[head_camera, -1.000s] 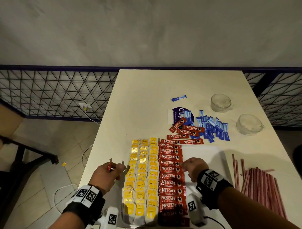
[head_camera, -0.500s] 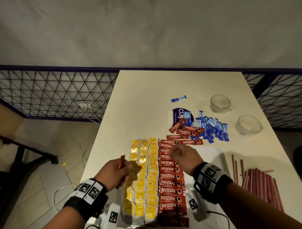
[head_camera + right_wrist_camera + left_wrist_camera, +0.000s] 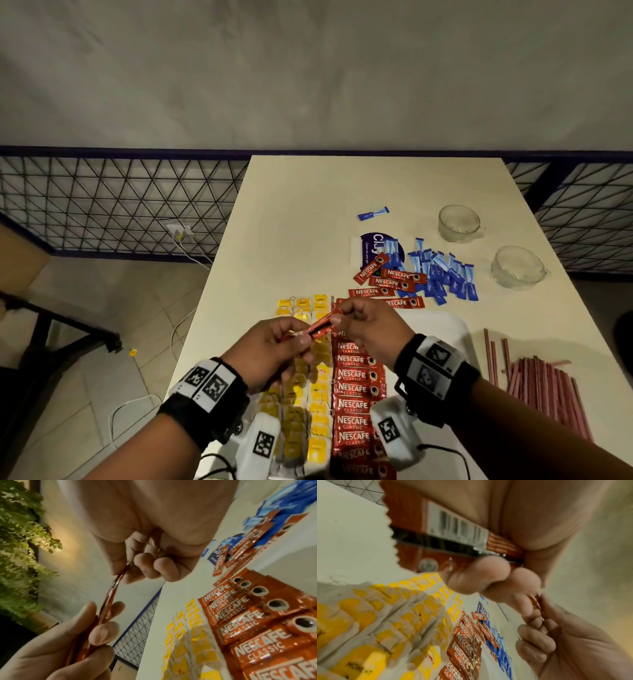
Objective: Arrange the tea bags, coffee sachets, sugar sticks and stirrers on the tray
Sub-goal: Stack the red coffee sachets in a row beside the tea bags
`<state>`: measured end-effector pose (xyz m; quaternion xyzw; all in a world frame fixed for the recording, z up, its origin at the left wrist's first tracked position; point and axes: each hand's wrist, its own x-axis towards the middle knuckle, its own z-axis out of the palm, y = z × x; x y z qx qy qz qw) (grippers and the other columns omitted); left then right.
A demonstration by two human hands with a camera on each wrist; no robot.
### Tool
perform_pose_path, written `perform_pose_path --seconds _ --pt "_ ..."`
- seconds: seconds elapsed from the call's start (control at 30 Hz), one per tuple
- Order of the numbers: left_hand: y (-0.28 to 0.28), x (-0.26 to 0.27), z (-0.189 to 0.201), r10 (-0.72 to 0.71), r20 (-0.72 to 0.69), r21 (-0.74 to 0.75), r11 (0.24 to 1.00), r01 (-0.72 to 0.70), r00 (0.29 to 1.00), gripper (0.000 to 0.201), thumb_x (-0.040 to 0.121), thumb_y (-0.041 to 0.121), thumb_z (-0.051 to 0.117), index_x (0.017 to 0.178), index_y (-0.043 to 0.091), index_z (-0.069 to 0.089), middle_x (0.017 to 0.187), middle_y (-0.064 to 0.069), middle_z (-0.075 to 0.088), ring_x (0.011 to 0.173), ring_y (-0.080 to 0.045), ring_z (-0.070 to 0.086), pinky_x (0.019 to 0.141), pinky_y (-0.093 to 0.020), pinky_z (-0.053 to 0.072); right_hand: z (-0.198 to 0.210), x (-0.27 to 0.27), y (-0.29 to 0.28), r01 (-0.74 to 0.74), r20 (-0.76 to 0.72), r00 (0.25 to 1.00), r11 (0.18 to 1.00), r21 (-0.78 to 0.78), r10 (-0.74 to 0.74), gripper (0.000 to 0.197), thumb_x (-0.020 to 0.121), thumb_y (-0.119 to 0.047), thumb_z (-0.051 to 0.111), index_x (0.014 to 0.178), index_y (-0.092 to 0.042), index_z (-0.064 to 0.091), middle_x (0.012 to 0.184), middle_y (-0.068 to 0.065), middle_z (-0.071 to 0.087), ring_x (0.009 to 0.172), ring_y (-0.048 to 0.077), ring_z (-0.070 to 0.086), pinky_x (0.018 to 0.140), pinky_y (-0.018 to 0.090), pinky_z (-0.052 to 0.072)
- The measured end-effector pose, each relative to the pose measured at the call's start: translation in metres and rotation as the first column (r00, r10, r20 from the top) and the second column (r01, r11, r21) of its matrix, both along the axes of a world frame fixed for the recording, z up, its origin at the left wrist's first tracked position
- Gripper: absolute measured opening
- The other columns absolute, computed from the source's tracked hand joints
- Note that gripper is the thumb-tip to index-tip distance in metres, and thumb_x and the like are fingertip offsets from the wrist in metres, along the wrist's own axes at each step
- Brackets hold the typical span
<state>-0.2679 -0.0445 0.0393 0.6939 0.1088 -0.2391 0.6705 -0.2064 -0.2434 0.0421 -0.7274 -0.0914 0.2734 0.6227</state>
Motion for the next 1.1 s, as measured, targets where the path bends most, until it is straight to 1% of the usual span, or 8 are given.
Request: perform_pose_path --seconds 0.17,0.3,0.43,0.5,0.6,0.8,1.0,1.1 --pt "0.001 0.002 -0.005 0.103 0.085 0.086 0.99 -0.11 0.991 0.013 0.097 0.013 0.054 0.093 0.008 0.066 0.07 -0.009 0.067 0.039 -0.017 0.041 0.041 -0.021 0.029 -0.004 0.002 -0.004 0.094 -0.018 0.995 0.995 -0.044 -0.095 0.008 0.088 -0.014 0.067 0.081 -0.011 0.064 0.072 0.006 0.064 0.039 0.0 0.043 0.042 0.01 0.031" --pt "-0.002 0.006 -0.005 0.081 0.283 0.282 0.945 -0.164 0.956 0.022 0.093 0.012 0.061 0.1 0.029 0.072 0.061 0.015 0.063 0.047 0.001 0.048 0.051 -0.012 0.038 -0.004 0.002 -0.002 0.143 -0.195 0.971 0.99 0.013 -0.138 0.022 0.093 -0.032 0.058 0.088 -0.011 0.064 0.068 0.005 0.066 0.044 0.011 0.037 0.042 0.022 0.029" --pt "-0.003 0.002 -0.01 -0.009 0.439 0.363 0.917 -0.168 0.899 0.038 0.089 0.013 0.066 0.108 0.045 0.069 0.091 0.017 0.068 0.082 -0.006 0.063 0.075 -0.012 0.047 -0.008 0.002 -0.003 0.208 -0.218 0.957 0.977 0.055 -0.191 0.013 0.093 -0.019 0.06 0.088 -0.009 0.066 0.069 0.009 0.06 0.046 0.013 0.041 0.046 0.022 0.038" --pt "-0.006 0.003 -0.009 0.167 0.34 0.236 0.938 -0.256 0.926 0.033 0.091 0.013 0.063 0.115 0.035 0.069 0.091 0.001 0.071 0.067 -0.016 0.064 0.064 -0.025 0.054 -0.01 0.001 -0.004 0.206 -0.167 0.967 0.976 0.069 -0.192 0.006 0.09 -0.008 0.063 0.087 -0.011 0.067 0.066 0.005 0.057 0.048 0.011 0.043 0.049 0.023 0.04" --pt "-0.006 0.006 -0.01 0.343 0.255 0.12 0.916 -0.382 0.904 0.021 0.092 0.004 0.061 0.105 0.019 0.068 0.078 -0.009 0.068 0.04 -0.002 0.047 0.042 -0.016 0.039 -0.012 0.0 -0.005 0.223 -0.164 0.965 0.97 0.096 -0.206 0.008 0.089 -0.005 0.063 0.094 -0.009 0.064 0.062 -0.005 0.061 0.048 0.01 0.044 0.049 0.023 0.04" --pt "-0.006 0.007 -0.012 0.328 0.27 0.149 0.915 -0.376 0.905 0.017 0.088 0.001 0.064 0.097 0.015 0.07 0.076 -0.015 0.061 0.041 0.001 0.046 0.043 -0.01 0.037 -0.017 -0.001 -0.011 0.246 -0.203 0.951 0.968 0.041 -0.233 0.011 0.089 -0.007 0.063 0.078 -0.009 0.063 0.073 0.008 0.07 0.046 0.012 0.043 0.049 0.025 0.041" --pt "0.012 0.001 -0.024 0.31 0.208 0.294 0.885 -0.361 0.928 0.013 0.092 0.014 0.063 0.103 0.018 0.067 0.089 -0.009 0.073 0.038 0.001 0.048 0.046 -0.015 0.039 -0.038 0.0 -0.042 0.306 -0.325 0.891 0.948 -0.083 -0.316 0.01 0.092 -0.01 0.06 0.087 -0.004 0.065 0.079 0.011 0.07 0.046 0.012 0.044 0.048 0.023 0.038" --pt "0.031 -0.009 -0.037 0.372 0.14 0.367 0.841 -0.397 0.918 0.011 0.091 0.017 0.064 0.102 0.015 0.067 0.087 -0.007 0.074 0.035 -0.012 0.043 0.042 -0.021 0.039 -0.054 -0.01 -0.063 0.313 -0.389 0.839 0.922 -0.23 -0.382 0.012 0.092 -0.012 0.06 0.092 -0.002 0.066 0.078 0.009 0.071 0.05 0.012 0.046 0.052 0.026 0.042"
